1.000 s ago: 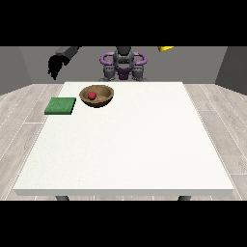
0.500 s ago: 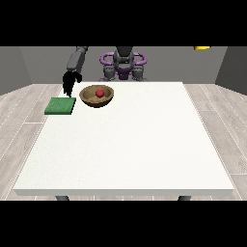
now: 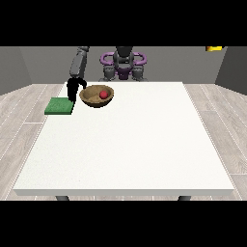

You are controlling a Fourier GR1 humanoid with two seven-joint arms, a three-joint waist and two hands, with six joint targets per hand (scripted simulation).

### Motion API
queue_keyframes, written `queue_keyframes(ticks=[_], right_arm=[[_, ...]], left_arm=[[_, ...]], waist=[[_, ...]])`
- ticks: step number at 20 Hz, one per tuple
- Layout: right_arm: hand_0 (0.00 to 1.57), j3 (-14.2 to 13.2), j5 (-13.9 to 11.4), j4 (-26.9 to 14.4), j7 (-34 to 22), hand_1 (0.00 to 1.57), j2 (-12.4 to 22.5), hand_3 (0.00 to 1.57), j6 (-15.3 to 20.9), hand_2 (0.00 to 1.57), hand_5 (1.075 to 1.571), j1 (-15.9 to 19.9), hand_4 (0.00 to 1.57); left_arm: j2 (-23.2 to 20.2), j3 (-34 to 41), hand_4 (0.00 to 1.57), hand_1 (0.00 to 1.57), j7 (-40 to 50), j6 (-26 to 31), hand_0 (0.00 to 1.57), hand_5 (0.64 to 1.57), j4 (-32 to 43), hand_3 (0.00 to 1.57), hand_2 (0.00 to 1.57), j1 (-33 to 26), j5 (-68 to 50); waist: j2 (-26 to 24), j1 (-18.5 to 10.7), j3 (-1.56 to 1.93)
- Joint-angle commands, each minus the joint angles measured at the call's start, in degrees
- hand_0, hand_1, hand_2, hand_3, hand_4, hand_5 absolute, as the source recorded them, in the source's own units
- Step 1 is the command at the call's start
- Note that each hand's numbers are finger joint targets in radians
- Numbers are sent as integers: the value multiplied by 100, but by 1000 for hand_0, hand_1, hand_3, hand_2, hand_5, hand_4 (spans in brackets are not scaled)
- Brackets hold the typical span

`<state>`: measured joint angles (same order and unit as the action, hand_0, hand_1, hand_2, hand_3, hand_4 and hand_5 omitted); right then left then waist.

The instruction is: Pick the cup and pour the ball into the bowl, then pick the bowl and place it on the pad

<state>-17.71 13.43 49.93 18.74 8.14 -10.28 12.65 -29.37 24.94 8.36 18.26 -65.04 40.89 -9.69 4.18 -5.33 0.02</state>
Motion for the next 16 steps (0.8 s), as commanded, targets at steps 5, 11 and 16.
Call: queue_keyframes(ticks=[5,11,16], right_arm=[[0,-150,7,-1034,470,0,262,0,-89,0,1551,549,498],[0,-85,-163,-1227,1128,0,72,0,-18,0,1547,290,452],[0,66,-234,-953,1063,0,-337,0,346,0,1550,375,463]], left_arm=[[-243,99,1016,0,73,173,0,1536,-352,0,0,-295,-373],[-421,128,1019,0,388,230,0,1536,-450,0,0,-94,-581],[-636,237,1022,0,239,445,0,1537,-377,0,0,-23,-705]], waist=[[241,-151,2],[409,-194,5],[473,-334,1]])
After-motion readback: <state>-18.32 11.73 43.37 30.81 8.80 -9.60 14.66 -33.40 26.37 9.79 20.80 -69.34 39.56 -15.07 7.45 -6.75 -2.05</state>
